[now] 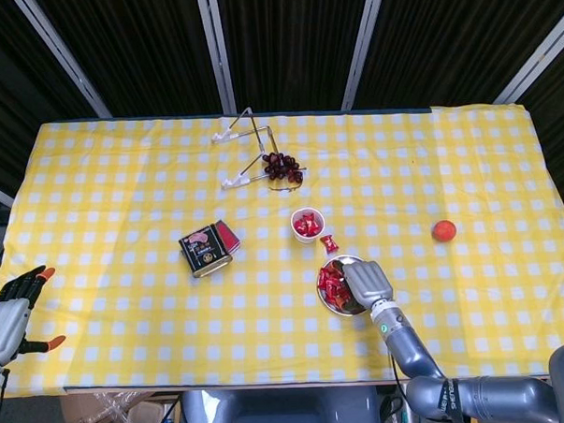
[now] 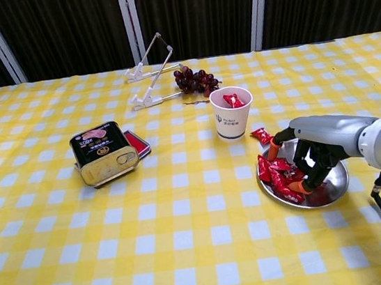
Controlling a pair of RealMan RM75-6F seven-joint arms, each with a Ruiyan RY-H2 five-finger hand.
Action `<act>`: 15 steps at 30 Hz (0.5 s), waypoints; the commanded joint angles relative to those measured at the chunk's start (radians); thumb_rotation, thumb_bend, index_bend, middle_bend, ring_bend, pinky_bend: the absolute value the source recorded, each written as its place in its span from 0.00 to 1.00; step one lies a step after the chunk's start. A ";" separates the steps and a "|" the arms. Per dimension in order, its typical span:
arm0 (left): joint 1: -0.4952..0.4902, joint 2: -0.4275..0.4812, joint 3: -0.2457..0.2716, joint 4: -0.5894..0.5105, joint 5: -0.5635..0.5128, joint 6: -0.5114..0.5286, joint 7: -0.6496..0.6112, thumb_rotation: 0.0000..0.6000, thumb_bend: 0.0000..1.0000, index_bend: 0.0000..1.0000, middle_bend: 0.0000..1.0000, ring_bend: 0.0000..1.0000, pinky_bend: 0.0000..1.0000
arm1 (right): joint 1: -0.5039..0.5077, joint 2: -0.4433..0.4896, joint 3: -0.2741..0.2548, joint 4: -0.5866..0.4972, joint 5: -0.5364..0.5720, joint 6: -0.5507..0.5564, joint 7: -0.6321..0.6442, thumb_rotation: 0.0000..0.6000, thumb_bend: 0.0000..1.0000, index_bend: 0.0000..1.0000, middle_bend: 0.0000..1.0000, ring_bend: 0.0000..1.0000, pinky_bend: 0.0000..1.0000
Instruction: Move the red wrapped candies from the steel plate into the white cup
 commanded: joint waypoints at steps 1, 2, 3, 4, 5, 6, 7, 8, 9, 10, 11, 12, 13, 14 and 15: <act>0.000 0.000 0.000 0.000 0.000 0.000 0.001 1.00 0.08 0.00 0.00 0.00 0.00 | -0.003 -0.003 -0.001 0.007 0.000 -0.004 0.005 1.00 0.33 0.33 0.77 0.91 0.95; 0.000 0.000 0.000 0.000 0.000 0.000 0.001 1.00 0.08 0.00 0.00 0.00 0.00 | -0.003 -0.003 -0.001 0.008 -0.001 -0.005 0.006 1.00 0.33 0.34 0.77 0.91 0.95; 0.000 -0.001 0.000 0.000 0.000 0.000 0.002 1.00 0.08 0.00 0.00 0.00 0.00 | -0.004 -0.004 0.000 0.009 -0.004 -0.006 0.008 1.00 0.33 0.35 0.77 0.91 0.95; -0.001 -0.001 0.000 0.000 0.000 -0.001 0.002 1.00 0.08 0.00 0.00 0.00 0.00 | -0.005 -0.005 0.000 0.010 -0.006 -0.006 0.010 1.00 0.33 0.36 0.77 0.91 0.95; 0.000 -0.001 0.000 0.000 -0.001 -0.001 0.002 1.00 0.08 0.00 0.00 0.00 0.00 | -0.005 -0.007 0.000 0.011 -0.009 -0.007 0.012 1.00 0.33 0.37 0.77 0.91 0.95; 0.000 -0.001 0.000 0.000 -0.001 0.000 0.002 1.00 0.08 0.00 0.00 0.00 0.00 | -0.006 -0.009 0.001 0.012 -0.012 -0.009 0.014 1.00 0.33 0.40 0.77 0.91 0.95; 0.000 -0.001 0.000 0.000 -0.001 0.000 0.003 1.00 0.08 0.00 0.00 0.00 0.00 | -0.006 -0.010 0.001 0.013 -0.014 -0.009 0.016 1.00 0.34 0.42 0.77 0.91 0.95; 0.000 -0.001 0.000 0.000 -0.001 0.000 0.003 1.00 0.08 0.00 0.00 0.00 0.00 | -0.007 -0.013 0.002 0.015 -0.018 -0.010 0.020 1.00 0.35 0.45 0.77 0.91 0.95; 0.000 -0.001 0.000 0.000 -0.001 0.000 0.003 1.00 0.08 0.00 0.00 0.00 0.00 | -0.008 -0.015 0.002 0.017 -0.021 -0.010 0.022 1.00 0.37 0.48 0.77 0.91 0.95; 0.000 -0.001 0.000 0.000 -0.001 0.000 0.002 1.00 0.08 0.00 0.00 0.00 0.00 | -0.009 -0.019 0.003 0.021 -0.024 -0.012 0.026 1.00 0.38 0.50 0.77 0.91 0.95; 0.000 0.000 0.000 0.000 -0.001 0.000 0.002 1.00 0.08 0.00 0.00 0.00 0.00 | -0.010 -0.021 0.003 0.024 -0.025 -0.013 0.029 1.00 0.40 0.53 0.77 0.91 0.95; 0.000 0.000 0.000 0.000 -0.001 0.000 0.002 1.00 0.08 0.00 0.00 0.00 0.00 | -0.010 -0.023 0.004 0.027 -0.025 -0.014 0.030 1.00 0.41 0.56 0.77 0.91 0.95; 0.000 0.000 -0.001 0.000 -0.001 0.000 0.002 1.00 0.08 0.00 0.00 0.00 0.00 | -0.010 -0.026 0.004 0.031 -0.025 -0.016 0.031 1.00 0.42 0.58 0.77 0.91 0.95; 0.000 0.000 0.000 0.000 -0.001 0.000 0.001 1.00 0.08 0.00 0.00 0.00 0.00 | -0.011 -0.028 0.005 0.035 -0.025 -0.017 0.034 1.00 0.43 0.60 0.77 0.91 0.95; 0.000 0.000 0.000 0.000 -0.001 0.000 0.001 1.00 0.08 0.00 0.00 0.00 0.00 | -0.012 -0.030 0.006 0.038 -0.025 -0.017 0.036 1.00 0.44 0.60 0.77 0.91 0.95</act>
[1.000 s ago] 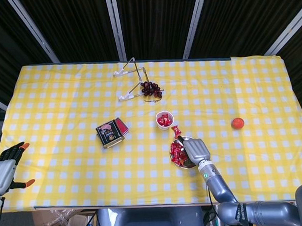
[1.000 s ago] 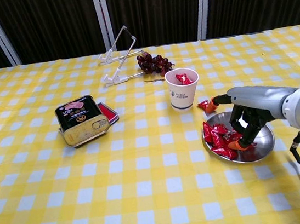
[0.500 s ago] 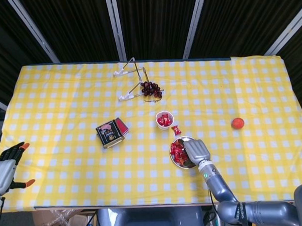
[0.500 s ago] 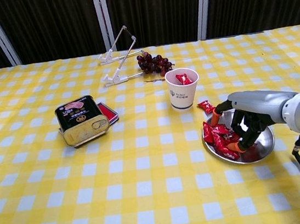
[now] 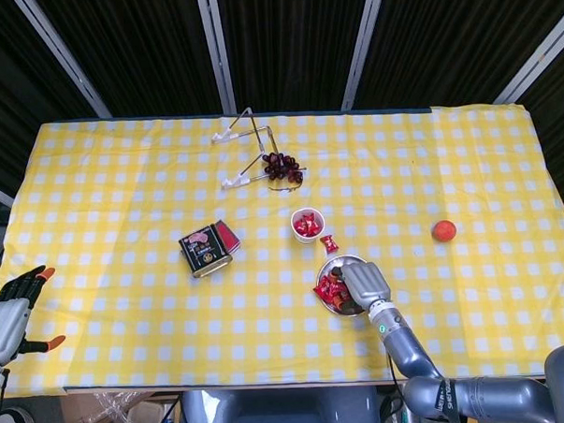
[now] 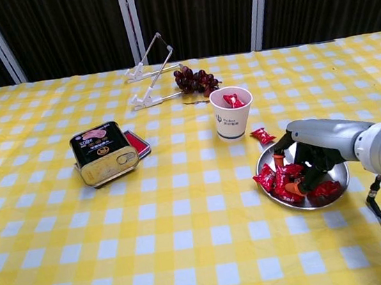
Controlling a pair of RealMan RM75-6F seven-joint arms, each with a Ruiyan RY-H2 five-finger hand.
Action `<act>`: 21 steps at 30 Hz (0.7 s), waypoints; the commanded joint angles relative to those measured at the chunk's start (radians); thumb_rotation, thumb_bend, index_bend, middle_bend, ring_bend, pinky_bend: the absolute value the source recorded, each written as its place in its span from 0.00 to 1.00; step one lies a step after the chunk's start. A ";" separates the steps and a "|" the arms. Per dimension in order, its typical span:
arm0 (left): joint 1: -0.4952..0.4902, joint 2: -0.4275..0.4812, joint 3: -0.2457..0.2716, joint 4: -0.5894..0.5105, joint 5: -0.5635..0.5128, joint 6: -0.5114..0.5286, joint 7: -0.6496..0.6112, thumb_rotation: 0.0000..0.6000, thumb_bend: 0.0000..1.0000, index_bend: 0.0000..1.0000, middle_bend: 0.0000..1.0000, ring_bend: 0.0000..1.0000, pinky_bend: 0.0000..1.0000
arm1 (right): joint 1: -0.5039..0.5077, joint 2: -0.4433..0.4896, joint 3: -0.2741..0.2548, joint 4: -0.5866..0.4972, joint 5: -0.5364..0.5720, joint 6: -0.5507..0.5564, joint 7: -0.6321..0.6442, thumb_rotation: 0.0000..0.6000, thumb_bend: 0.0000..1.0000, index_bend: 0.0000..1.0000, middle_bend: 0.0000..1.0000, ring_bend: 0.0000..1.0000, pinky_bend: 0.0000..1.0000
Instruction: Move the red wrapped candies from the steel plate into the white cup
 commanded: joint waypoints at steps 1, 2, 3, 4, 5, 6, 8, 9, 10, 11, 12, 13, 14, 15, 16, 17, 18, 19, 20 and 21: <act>0.000 0.000 0.000 0.000 0.000 0.000 -0.001 1.00 0.08 0.00 0.00 0.00 0.00 | -0.003 -0.007 0.004 0.010 0.000 -0.001 0.007 1.00 0.45 0.61 0.77 0.91 0.95; 0.000 0.000 0.000 0.000 0.000 0.000 -0.001 1.00 0.08 0.00 0.00 0.00 0.00 | -0.004 -0.008 0.004 0.014 0.000 -0.002 0.009 1.00 0.46 0.61 0.77 0.91 0.95; 0.000 0.000 0.000 0.000 0.000 0.000 -0.001 1.00 0.08 0.00 0.00 0.00 0.00 | -0.005 -0.008 0.004 0.016 0.000 -0.003 0.010 1.00 0.46 0.61 0.77 0.91 0.95; 0.000 0.000 0.000 0.000 0.001 0.000 -0.001 1.00 0.08 0.00 0.00 0.00 0.00 | -0.005 -0.008 0.004 0.017 0.000 -0.003 0.011 1.00 0.47 0.61 0.77 0.91 0.95; 0.000 0.000 0.000 0.001 0.000 -0.001 -0.002 1.00 0.08 0.00 0.00 0.00 0.00 | -0.006 -0.007 0.005 0.018 -0.001 -0.002 0.011 1.00 0.47 0.61 0.77 0.91 0.95; 0.000 0.000 0.000 0.001 0.001 -0.001 -0.002 1.00 0.08 0.00 0.00 0.00 0.00 | -0.007 -0.006 0.007 0.017 -0.002 -0.001 0.012 1.00 0.48 0.61 0.77 0.91 0.95; 0.000 0.000 0.000 0.001 0.002 -0.001 -0.003 1.00 0.08 0.00 0.00 0.00 0.00 | -0.008 -0.002 0.011 0.013 -0.005 0.001 0.015 1.00 0.49 0.61 0.77 0.91 0.95; 0.000 0.000 0.000 0.001 0.002 -0.001 -0.003 1.00 0.08 0.00 0.00 0.00 0.00 | -0.009 0.001 0.014 0.010 -0.007 0.003 0.015 1.00 0.50 0.61 0.77 0.91 0.95; 0.000 0.000 0.000 0.001 0.002 -0.001 -0.003 1.00 0.08 0.00 0.00 0.00 0.00 | -0.009 0.004 0.017 0.006 -0.009 0.006 0.016 1.00 0.50 0.61 0.77 0.91 0.95; 0.000 0.001 0.000 0.001 0.002 0.000 -0.004 1.00 0.08 0.00 0.00 0.00 0.00 | -0.009 0.008 0.021 0.001 -0.011 0.008 0.018 1.00 0.50 0.61 0.77 0.91 0.95; 0.000 0.001 0.000 0.000 0.002 0.000 -0.004 1.00 0.08 0.00 0.00 0.00 0.00 | -0.009 0.012 0.023 -0.003 -0.012 0.010 0.017 1.00 0.50 0.61 0.77 0.91 0.95; 0.000 0.001 0.000 0.000 0.001 -0.001 -0.004 1.00 0.08 0.00 0.00 0.00 0.00 | -0.009 0.017 0.026 -0.010 -0.014 0.013 0.016 1.00 0.50 0.61 0.77 0.91 0.95; 0.000 0.001 0.000 0.000 0.001 -0.001 -0.003 1.00 0.08 0.00 0.00 0.00 0.00 | -0.009 0.024 0.030 -0.017 -0.015 0.017 0.014 1.00 0.51 0.61 0.77 0.91 0.95; -0.001 0.001 0.000 0.000 0.001 -0.002 -0.004 1.00 0.08 0.00 0.00 0.00 0.00 | -0.009 0.028 0.031 -0.022 -0.015 0.018 0.013 1.00 0.51 0.61 0.77 0.91 0.95; 0.000 0.001 0.000 0.000 0.001 -0.001 -0.004 1.00 0.08 0.00 0.00 0.00 0.00 | -0.009 0.034 0.035 -0.029 -0.016 0.022 0.011 1.00 0.51 0.61 0.77 0.91 0.95; 0.000 0.001 0.000 0.000 0.001 -0.001 -0.004 1.00 0.08 0.00 0.00 0.00 0.00 | -0.009 0.042 0.038 -0.037 -0.016 0.026 0.009 1.00 0.51 0.61 0.77 0.91 0.95; 0.000 0.001 0.000 0.000 0.002 0.000 -0.004 1.00 0.08 0.00 0.00 0.00 0.00 | -0.009 0.046 0.040 -0.042 -0.016 0.028 0.008 1.00 0.51 0.61 0.77 0.91 0.95; 0.000 0.001 0.000 0.000 0.002 0.000 -0.005 1.00 0.08 0.00 0.00 0.00 0.00 | -0.009 0.054 0.044 -0.050 -0.015 0.033 0.006 1.00 0.52 0.61 0.77 0.91 0.95; 0.000 0.001 0.000 0.000 0.002 0.000 -0.006 1.00 0.08 0.00 0.00 0.00 0.00 | -0.009 0.059 0.047 -0.055 -0.014 0.035 0.006 1.00 0.52 0.61 0.77 0.91 0.95; 0.000 0.001 0.000 0.000 0.002 0.000 -0.006 1.00 0.08 0.00 0.00 0.00 0.00 | -0.010 0.067 0.051 -0.064 -0.011 0.039 0.005 1.00 0.52 0.61 0.77 0.91 0.95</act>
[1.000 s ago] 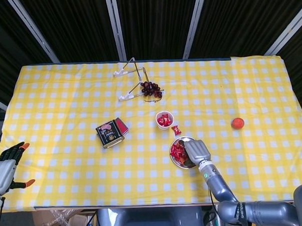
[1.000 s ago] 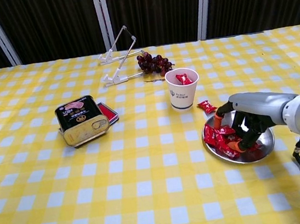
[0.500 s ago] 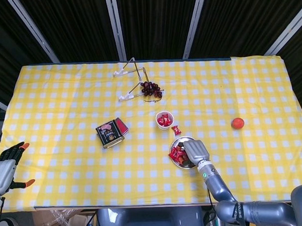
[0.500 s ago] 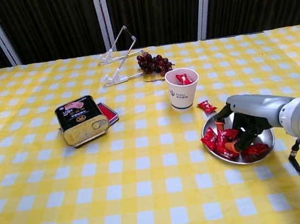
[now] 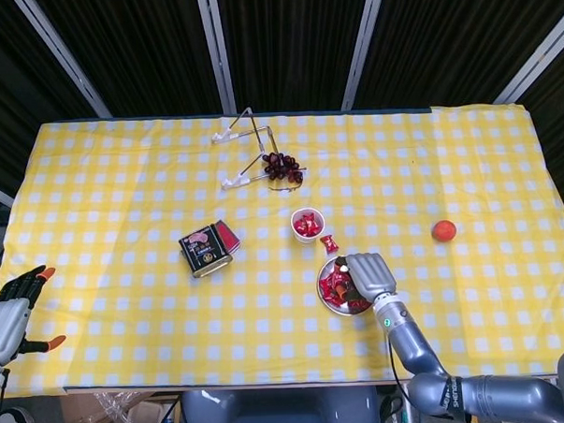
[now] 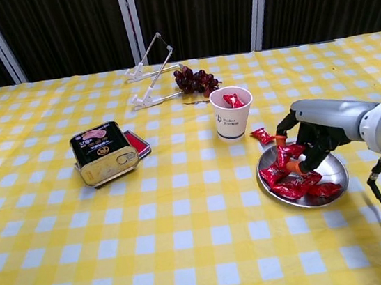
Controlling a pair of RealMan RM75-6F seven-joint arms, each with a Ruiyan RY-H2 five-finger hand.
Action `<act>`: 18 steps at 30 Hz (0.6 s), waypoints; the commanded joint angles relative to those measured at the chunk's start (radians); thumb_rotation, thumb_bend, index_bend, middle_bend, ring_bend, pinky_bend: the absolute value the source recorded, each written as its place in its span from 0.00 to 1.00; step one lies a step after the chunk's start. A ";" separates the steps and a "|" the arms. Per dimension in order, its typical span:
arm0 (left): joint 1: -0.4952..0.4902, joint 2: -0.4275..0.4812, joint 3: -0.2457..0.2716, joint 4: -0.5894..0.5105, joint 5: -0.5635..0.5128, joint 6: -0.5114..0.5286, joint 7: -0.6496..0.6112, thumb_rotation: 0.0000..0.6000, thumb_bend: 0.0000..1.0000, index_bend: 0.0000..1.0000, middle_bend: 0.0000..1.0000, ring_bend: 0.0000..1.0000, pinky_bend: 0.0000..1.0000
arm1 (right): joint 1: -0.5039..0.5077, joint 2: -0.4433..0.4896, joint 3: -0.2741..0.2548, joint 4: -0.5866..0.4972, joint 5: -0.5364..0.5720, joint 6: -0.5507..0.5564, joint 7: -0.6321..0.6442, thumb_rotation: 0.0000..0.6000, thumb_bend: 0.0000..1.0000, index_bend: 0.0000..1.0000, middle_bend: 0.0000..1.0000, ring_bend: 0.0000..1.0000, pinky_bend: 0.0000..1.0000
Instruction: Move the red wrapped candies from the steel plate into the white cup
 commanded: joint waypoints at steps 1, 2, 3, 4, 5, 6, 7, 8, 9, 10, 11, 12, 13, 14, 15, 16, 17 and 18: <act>0.000 0.000 0.000 0.000 0.001 0.000 0.000 1.00 0.08 0.00 0.00 0.00 0.00 | -0.001 0.019 0.011 -0.020 0.005 0.010 -0.003 1.00 0.52 0.61 0.77 0.91 0.95; 0.000 0.000 0.000 0.000 0.001 0.000 0.000 1.00 0.08 0.00 0.00 0.00 0.00 | -0.001 0.027 0.017 -0.028 0.007 0.014 -0.003 1.00 0.52 0.61 0.77 0.91 0.95; 0.000 0.000 0.000 -0.001 0.001 0.000 0.000 1.00 0.08 0.00 0.00 0.00 0.00 | 0.000 0.035 0.022 -0.037 0.010 0.016 -0.003 1.00 0.52 0.61 0.77 0.91 0.95; 0.000 0.000 0.000 -0.001 0.001 0.000 0.000 1.00 0.08 0.00 0.00 0.00 0.00 | 0.000 0.041 0.028 -0.043 0.011 0.019 -0.002 1.00 0.52 0.61 0.77 0.91 0.95; 0.000 0.000 0.000 -0.001 0.001 0.001 -0.001 1.00 0.08 0.00 0.00 0.00 0.00 | 0.002 0.050 0.037 -0.053 0.013 0.023 -0.001 1.00 0.52 0.61 0.77 0.91 0.95; 0.001 0.000 0.000 -0.002 0.001 0.001 -0.001 1.00 0.08 0.00 0.00 0.00 0.00 | 0.003 0.055 0.042 -0.060 0.015 0.024 -0.001 1.00 0.52 0.61 0.77 0.91 0.95; 0.001 0.000 0.000 -0.002 0.001 0.001 -0.001 1.00 0.08 0.00 0.00 0.00 0.00 | 0.006 0.064 0.053 -0.070 0.017 0.028 0.000 1.00 0.52 0.61 0.77 0.91 0.95; 0.001 0.001 0.000 -0.003 0.001 0.001 -0.002 1.00 0.08 0.00 0.00 0.00 0.00 | 0.010 0.073 0.065 -0.081 0.019 0.031 -0.001 1.00 0.52 0.61 0.77 0.91 0.95; 0.001 0.001 0.001 -0.003 0.001 0.001 -0.002 1.00 0.08 0.00 0.00 0.00 0.00 | 0.014 0.079 0.074 -0.089 0.020 0.033 -0.002 1.00 0.52 0.61 0.77 0.91 0.95; 0.001 0.001 0.001 -0.003 0.001 0.000 -0.002 1.00 0.08 0.00 0.00 0.00 0.00 | 0.021 0.087 0.087 -0.100 0.023 0.036 -0.005 1.00 0.52 0.61 0.77 0.91 0.95; 0.000 0.001 0.001 -0.003 0.001 -0.001 -0.002 1.00 0.08 0.00 0.00 0.00 0.00 | 0.025 0.092 0.095 -0.106 0.026 0.037 -0.007 1.00 0.52 0.61 0.77 0.91 0.95; 0.000 0.001 0.000 -0.004 0.000 -0.002 -0.003 1.00 0.08 0.00 0.00 0.00 0.00 | 0.033 0.099 0.108 -0.116 0.031 0.040 -0.012 1.00 0.52 0.61 0.77 0.91 0.95; 0.000 0.002 0.000 -0.005 -0.001 -0.003 -0.004 1.00 0.08 0.00 0.00 0.00 0.00 | 0.042 0.106 0.121 -0.124 0.038 0.041 -0.017 1.00 0.52 0.61 0.77 0.91 0.95; 0.000 0.002 0.001 -0.005 -0.001 -0.003 -0.004 1.00 0.08 0.00 0.00 0.00 0.00 | 0.048 0.109 0.129 -0.128 0.044 0.041 -0.021 1.00 0.52 0.61 0.77 0.91 0.95; 0.000 0.002 0.001 -0.006 -0.001 -0.004 -0.004 1.00 0.08 0.00 0.00 0.00 0.00 | 0.059 0.112 0.142 -0.134 0.053 0.041 -0.027 1.00 0.52 0.61 0.77 0.91 0.95; -0.001 0.003 0.001 -0.006 -0.001 -0.004 -0.004 1.00 0.08 0.00 0.00 0.00 0.00 | 0.066 0.113 0.150 -0.136 0.059 0.040 -0.031 1.00 0.52 0.61 0.77 0.91 0.95; -0.001 0.003 0.001 -0.006 -0.001 -0.004 -0.005 1.00 0.08 0.00 0.00 0.00 0.00 | 0.077 0.114 0.161 -0.137 0.069 0.038 -0.036 1.00 0.52 0.61 0.77 0.91 0.95; -0.001 0.003 0.001 -0.006 0.000 -0.004 -0.005 1.00 0.08 0.00 0.00 0.00 0.00 | 0.089 0.113 0.169 -0.134 0.082 0.034 -0.042 1.00 0.52 0.61 0.77 0.91 0.95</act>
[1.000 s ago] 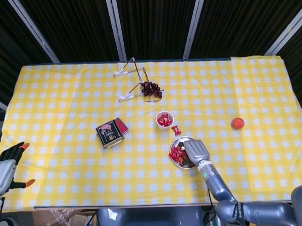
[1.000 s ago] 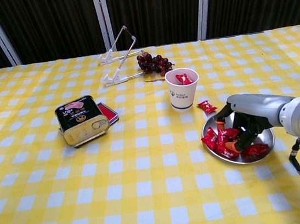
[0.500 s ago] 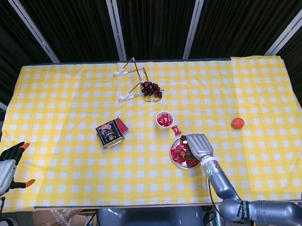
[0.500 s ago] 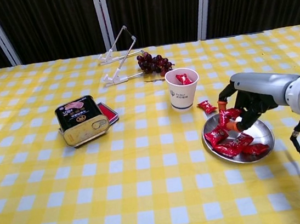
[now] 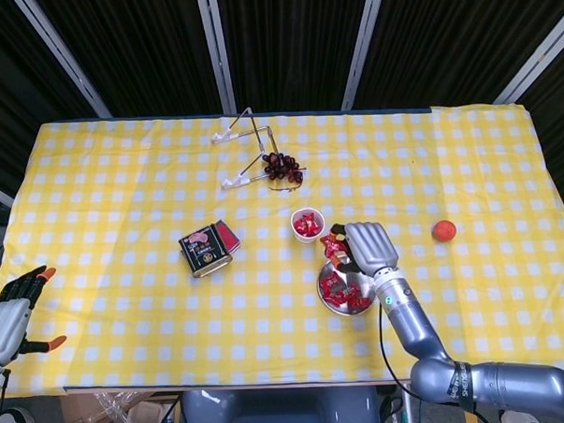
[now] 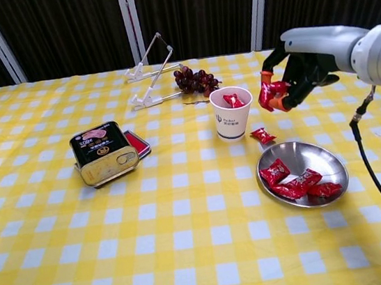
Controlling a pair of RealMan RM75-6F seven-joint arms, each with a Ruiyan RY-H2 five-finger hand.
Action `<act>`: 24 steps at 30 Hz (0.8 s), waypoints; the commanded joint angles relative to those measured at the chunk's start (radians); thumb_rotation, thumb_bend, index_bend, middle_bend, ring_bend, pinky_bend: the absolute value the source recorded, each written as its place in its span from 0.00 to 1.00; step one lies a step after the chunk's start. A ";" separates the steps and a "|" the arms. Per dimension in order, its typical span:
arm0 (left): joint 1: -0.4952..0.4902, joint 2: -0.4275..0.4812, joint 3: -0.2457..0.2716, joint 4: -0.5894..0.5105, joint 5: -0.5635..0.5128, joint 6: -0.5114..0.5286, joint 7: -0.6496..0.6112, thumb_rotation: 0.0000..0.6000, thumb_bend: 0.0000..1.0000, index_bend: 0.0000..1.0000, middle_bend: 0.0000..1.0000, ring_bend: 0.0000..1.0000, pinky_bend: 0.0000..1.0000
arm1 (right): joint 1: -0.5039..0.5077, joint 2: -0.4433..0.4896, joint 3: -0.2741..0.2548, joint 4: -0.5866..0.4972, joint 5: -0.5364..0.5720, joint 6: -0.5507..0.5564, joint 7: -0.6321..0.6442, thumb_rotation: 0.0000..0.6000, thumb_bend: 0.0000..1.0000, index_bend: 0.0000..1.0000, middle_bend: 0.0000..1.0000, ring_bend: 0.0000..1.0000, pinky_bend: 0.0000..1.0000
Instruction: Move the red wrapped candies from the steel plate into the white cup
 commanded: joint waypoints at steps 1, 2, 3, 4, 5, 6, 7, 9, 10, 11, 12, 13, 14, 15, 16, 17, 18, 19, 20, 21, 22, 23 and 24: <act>0.000 0.000 0.000 0.000 0.000 0.000 -0.001 1.00 0.08 0.00 0.00 0.00 0.00 | 0.034 0.003 0.027 -0.001 0.035 -0.008 -0.020 1.00 0.52 0.61 0.77 0.91 0.95; -0.001 0.000 -0.001 0.001 -0.002 -0.001 -0.001 1.00 0.08 0.00 0.00 0.00 0.00 | 0.047 -0.001 0.034 0.007 0.049 -0.013 -0.027 1.00 0.52 0.61 0.77 0.91 0.95; -0.001 0.000 -0.002 0.001 -0.004 -0.003 -0.001 1.00 0.08 0.00 0.00 0.00 0.00 | 0.059 -0.006 0.039 0.015 0.064 -0.018 -0.033 1.00 0.52 0.61 0.77 0.91 0.95; -0.002 0.000 -0.002 0.002 -0.006 -0.003 -0.002 1.00 0.08 0.00 0.00 0.00 0.00 | 0.068 -0.010 0.042 0.022 0.073 -0.023 -0.037 1.00 0.52 0.61 0.77 0.91 0.95; -0.002 0.000 -0.003 0.002 -0.008 -0.004 -0.003 1.00 0.08 0.00 0.00 0.00 0.00 | 0.081 -0.016 0.047 0.034 0.088 -0.029 -0.043 1.00 0.52 0.61 0.77 0.91 0.95; -0.003 0.000 -0.004 0.003 -0.008 -0.005 -0.003 1.00 0.08 0.00 0.00 0.00 0.00 | 0.089 -0.021 0.050 0.042 0.097 -0.032 -0.046 1.00 0.52 0.61 0.77 0.91 0.95; -0.003 -0.001 -0.003 0.003 -0.008 -0.006 -0.002 1.00 0.08 0.00 0.00 0.00 0.00 | 0.102 -0.030 0.054 0.059 0.112 -0.039 -0.051 1.00 0.52 0.61 0.77 0.91 0.95; -0.004 -0.001 -0.003 0.003 -0.008 -0.006 0.000 1.00 0.08 0.00 0.00 0.00 0.00 | 0.124 -0.046 0.060 0.088 0.135 -0.051 -0.058 1.00 0.52 0.61 0.77 0.91 0.95; -0.004 -0.001 -0.003 0.004 -0.007 -0.006 0.001 1.00 0.08 0.00 0.00 0.00 0.00 | 0.135 -0.055 0.062 0.106 0.148 -0.057 -0.062 1.00 0.52 0.61 0.77 0.91 0.95; -0.004 -0.001 -0.003 0.005 -0.008 -0.006 0.002 1.00 0.08 0.00 0.00 0.00 0.00 | 0.143 -0.061 0.064 0.117 0.156 -0.060 -0.064 1.00 0.52 0.61 0.77 0.91 0.95; -0.004 -0.002 -0.004 0.006 -0.009 -0.006 0.003 1.00 0.08 0.00 0.00 0.00 0.00 | 0.153 -0.070 0.066 0.134 0.167 -0.066 -0.065 1.00 0.52 0.61 0.77 0.91 0.95; -0.005 -0.002 -0.005 0.006 -0.011 -0.007 0.001 1.00 0.08 0.00 0.00 0.00 0.00 | 0.163 -0.078 0.067 0.150 0.178 -0.073 -0.066 1.00 0.52 0.61 0.77 0.91 0.95; -0.005 -0.002 -0.005 0.005 -0.013 -0.008 0.000 1.00 0.08 0.00 0.00 0.00 0.00 | 0.169 -0.083 0.068 0.161 0.185 -0.076 -0.067 1.00 0.52 0.61 0.77 0.91 0.95; -0.005 -0.001 -0.005 0.005 -0.014 -0.010 -0.001 1.00 0.08 0.00 0.00 0.00 0.00 | 0.177 -0.090 0.068 0.177 0.195 -0.081 -0.069 1.00 0.52 0.61 0.77 0.91 0.95; -0.006 -0.001 -0.005 0.005 -0.015 -0.010 -0.001 1.00 0.08 0.00 0.00 0.00 0.00 | 0.182 -0.094 0.068 0.187 0.200 -0.084 -0.070 1.00 0.52 0.61 0.77 0.91 0.95; -0.006 0.000 -0.006 0.005 -0.015 -0.011 -0.002 1.00 0.08 0.00 0.00 0.00 0.00 | 0.190 -0.101 0.069 0.202 0.209 -0.089 -0.071 1.00 0.52 0.61 0.77 0.91 0.95; -0.006 0.000 -0.006 0.004 -0.017 -0.012 -0.004 1.00 0.08 0.00 0.00 0.00 0.00 | 0.196 -0.106 0.069 0.215 0.216 -0.093 -0.071 1.00 0.52 0.61 0.77 0.91 0.95; -0.006 0.001 -0.006 0.004 -0.017 -0.013 -0.005 1.00 0.08 0.00 0.00 0.00 0.00 | 0.199 -0.109 0.068 0.223 0.221 -0.095 -0.071 1.00 0.52 0.61 0.77 0.91 0.95; -0.006 0.002 -0.006 0.004 -0.019 -0.015 -0.007 1.00 0.08 0.00 0.00 0.00 0.00 | 0.204 -0.114 0.068 0.235 0.227 -0.098 -0.070 1.00 0.52 0.61 0.77 0.91 0.95; -0.007 0.002 -0.006 0.003 -0.019 -0.016 -0.008 1.00 0.08 0.00 0.00 0.00 0.00 | 0.207 -0.117 0.067 0.246 0.232 -0.101 -0.069 1.00 0.52 0.61 0.77 0.91 0.95; -0.007 0.003 -0.006 0.003 -0.020 -0.016 -0.008 1.00 0.08 0.00 0.00 0.00 0.00 | 0.209 -0.120 0.066 0.253 0.235 -0.102 -0.067 1.00 0.52 0.61 0.77 0.91 0.95; -0.007 0.003 -0.006 0.004 -0.019 -0.017 -0.009 1.00 0.08 0.00 0.00 0.00 0.00 | 0.211 -0.124 0.064 0.263 0.238 -0.105 -0.065 1.00 0.52 0.61 0.77 0.91 0.95; -0.007 0.003 -0.006 0.004 -0.019 -0.017 -0.009 1.00 0.08 0.00 0.00 0.00 0.00 | 0.213 -0.126 0.063 0.268 0.240 -0.106 -0.064 1.00 0.52 0.61 0.77 0.91 0.95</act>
